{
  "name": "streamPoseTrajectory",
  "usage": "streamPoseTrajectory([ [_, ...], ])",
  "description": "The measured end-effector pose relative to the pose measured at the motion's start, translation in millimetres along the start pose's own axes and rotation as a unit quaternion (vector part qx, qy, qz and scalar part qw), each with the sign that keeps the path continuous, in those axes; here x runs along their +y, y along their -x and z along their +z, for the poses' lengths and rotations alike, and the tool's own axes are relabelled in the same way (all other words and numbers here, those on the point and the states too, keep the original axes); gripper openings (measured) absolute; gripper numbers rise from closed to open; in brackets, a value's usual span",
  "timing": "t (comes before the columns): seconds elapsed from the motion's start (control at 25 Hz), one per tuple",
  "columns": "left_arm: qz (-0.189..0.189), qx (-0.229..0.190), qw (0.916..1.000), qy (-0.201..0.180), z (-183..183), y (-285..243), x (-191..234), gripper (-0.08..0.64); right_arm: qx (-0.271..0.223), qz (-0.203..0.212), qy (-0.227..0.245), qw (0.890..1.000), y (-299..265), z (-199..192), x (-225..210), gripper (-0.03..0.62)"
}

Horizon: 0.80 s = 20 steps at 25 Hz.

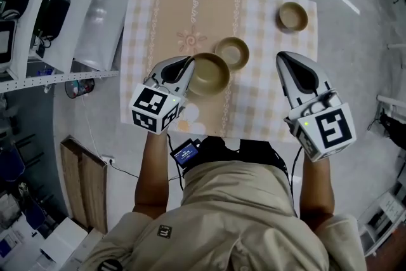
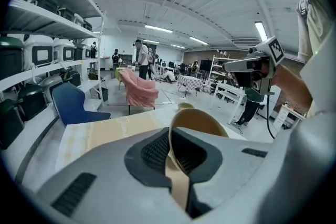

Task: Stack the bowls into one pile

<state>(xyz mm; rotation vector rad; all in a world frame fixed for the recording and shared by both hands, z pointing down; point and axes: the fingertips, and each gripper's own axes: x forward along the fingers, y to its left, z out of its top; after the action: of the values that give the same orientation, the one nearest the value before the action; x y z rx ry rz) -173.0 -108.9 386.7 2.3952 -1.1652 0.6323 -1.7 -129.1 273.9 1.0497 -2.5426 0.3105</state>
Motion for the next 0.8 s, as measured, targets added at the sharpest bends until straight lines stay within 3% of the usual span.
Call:
streamPoseTrajectory([
  [0.32, -0.016, 0.015, 0.9996, -0.019, 19, -31, -13, 0.02, -0.009, -0.028, -0.021, 0.999, 21, -1, -33, 0.003],
  [0.8, -0.028, 0.06, 0.9976, -0.021, -3, -105, -15, 0.02, 0.01, -0.048, -0.044, 0.998, 23, -35, -82, 0.003],
])
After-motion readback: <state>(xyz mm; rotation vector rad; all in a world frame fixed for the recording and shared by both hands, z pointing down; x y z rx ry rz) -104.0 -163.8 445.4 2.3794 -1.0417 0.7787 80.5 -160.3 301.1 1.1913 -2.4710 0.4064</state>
